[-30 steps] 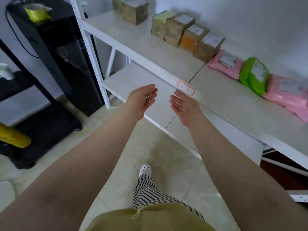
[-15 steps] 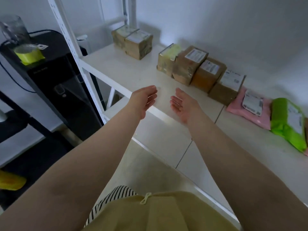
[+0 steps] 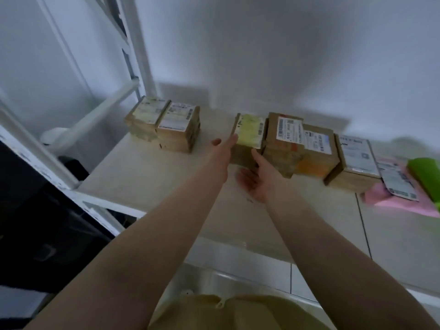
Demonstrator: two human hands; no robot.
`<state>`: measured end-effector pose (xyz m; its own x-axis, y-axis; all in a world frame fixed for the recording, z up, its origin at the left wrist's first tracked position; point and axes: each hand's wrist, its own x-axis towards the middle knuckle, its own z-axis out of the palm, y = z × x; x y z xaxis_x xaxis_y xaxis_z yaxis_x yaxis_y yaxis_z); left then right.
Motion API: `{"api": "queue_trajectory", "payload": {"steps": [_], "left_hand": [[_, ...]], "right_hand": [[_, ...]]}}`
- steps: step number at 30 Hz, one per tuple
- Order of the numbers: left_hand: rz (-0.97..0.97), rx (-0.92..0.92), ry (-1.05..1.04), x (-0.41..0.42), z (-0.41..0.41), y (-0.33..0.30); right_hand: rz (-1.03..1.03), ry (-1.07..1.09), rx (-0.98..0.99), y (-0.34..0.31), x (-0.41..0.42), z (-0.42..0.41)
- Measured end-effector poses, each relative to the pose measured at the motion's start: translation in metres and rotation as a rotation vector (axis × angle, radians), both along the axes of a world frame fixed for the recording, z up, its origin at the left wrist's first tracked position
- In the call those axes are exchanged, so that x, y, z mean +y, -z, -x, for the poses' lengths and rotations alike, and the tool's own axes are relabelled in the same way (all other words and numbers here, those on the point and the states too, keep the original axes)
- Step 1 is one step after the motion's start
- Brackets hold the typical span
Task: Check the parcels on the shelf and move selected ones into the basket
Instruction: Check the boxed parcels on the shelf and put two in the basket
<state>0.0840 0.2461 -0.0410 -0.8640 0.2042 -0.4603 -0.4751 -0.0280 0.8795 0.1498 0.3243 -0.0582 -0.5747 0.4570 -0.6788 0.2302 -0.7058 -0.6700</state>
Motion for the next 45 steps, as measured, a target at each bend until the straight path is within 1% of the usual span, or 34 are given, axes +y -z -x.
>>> {"api": "queue_trajectory", "payload": {"steps": [4, 7, 10, 14, 16, 20, 26, 29, 35, 41, 45], "left_hand": [[-0.005, 0.018, 0.111, 0.007, 0.035, -0.002], [0.048, 0.005, 0.257, 0.015, 0.043, 0.004], [0.067, 0.022, 0.309, 0.018, 0.049, 0.012], [0.028, 0.055, 0.315, 0.005, 0.052, 0.012], [-0.034, 0.065, 0.298, -0.008, 0.050, 0.012], [-0.122, 0.183, 0.244, -0.034, 0.050, 0.017], [-0.189, 0.370, 0.260, -0.053, 0.047, 0.014], [-0.233, 0.409, 0.284, -0.055, 0.047, 0.011], [-0.243, 0.470, 0.300, -0.054, 0.053, 0.003], [-0.228, 0.523, 0.317, -0.053, 0.056, -0.004], [-0.164, 0.553, 0.329, -0.053, 0.059, -0.007]], "right_hand": [[-0.003, 0.136, -0.019, -0.005, -0.010, 0.026], [0.018, 0.187, -0.003, -0.010, -0.017, 0.034], [0.031, 0.226, 0.018, -0.005, -0.023, 0.040], [0.001, 0.227, 0.030, 0.002, -0.030, 0.045], [-0.009, 0.240, 0.049, 0.005, -0.036, 0.047], [-0.061, 0.197, 0.144, 0.008, -0.049, 0.047], [-0.114, 0.187, 0.271, 0.014, -0.057, 0.042], [-0.144, 0.172, 0.312, 0.011, -0.056, 0.040], [-0.167, 0.172, 0.343, 0.004, -0.054, 0.043], [-0.320, 0.157, 0.369, -0.004, -0.051, 0.048], [-0.361, 0.160, 0.361, -0.006, -0.048, 0.054]]}}
